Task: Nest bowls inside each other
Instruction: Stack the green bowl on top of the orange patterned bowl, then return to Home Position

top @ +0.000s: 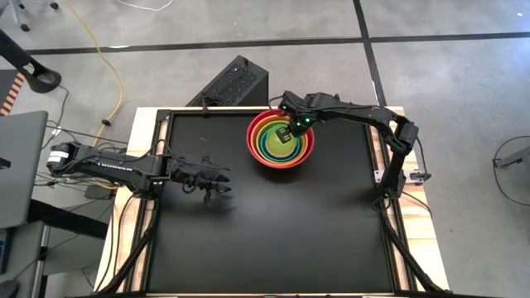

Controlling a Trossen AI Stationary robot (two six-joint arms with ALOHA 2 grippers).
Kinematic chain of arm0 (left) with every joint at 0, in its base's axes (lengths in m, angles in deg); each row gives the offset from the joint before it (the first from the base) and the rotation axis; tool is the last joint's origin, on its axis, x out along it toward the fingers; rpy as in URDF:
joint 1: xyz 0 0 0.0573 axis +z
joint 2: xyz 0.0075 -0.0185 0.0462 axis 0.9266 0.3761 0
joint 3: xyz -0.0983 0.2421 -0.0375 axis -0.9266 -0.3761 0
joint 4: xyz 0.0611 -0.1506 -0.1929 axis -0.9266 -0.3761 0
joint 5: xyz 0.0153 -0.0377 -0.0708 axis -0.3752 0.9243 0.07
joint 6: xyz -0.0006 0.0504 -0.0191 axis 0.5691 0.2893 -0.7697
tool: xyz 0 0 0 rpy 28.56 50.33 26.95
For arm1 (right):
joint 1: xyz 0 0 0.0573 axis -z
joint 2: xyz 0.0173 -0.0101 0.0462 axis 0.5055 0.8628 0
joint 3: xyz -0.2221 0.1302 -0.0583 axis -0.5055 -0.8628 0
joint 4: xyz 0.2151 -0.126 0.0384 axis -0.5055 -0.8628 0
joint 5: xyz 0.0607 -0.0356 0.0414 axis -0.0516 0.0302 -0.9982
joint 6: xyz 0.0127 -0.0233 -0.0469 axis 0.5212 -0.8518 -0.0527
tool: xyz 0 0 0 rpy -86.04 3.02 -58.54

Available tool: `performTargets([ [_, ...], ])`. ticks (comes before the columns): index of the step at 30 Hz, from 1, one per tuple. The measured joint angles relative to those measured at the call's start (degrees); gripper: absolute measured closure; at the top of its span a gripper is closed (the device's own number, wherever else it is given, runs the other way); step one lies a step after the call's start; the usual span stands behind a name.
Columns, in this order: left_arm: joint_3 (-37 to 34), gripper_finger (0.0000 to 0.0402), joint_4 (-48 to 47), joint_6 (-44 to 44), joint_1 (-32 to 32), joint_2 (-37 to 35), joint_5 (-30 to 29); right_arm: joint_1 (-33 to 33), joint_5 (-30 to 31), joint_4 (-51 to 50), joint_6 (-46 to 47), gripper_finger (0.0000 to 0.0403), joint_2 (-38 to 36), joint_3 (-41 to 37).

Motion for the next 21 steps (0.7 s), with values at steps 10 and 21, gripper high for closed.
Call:
performTargets([
  [10, 0.0, 0.0233, 0.06, 0.02, 0.01, 0.0, -0.02, -0.57, 0.38, 0.86, -0.44, 0.0333, -0.01, 0.0],
  [21, 0.0, 0.0233, 0.08, -0.21, 0.0, 0.0, 0.07, -0.57, 1.73, 1.11, -0.66, 0.027, -0.01, 0.0],
])
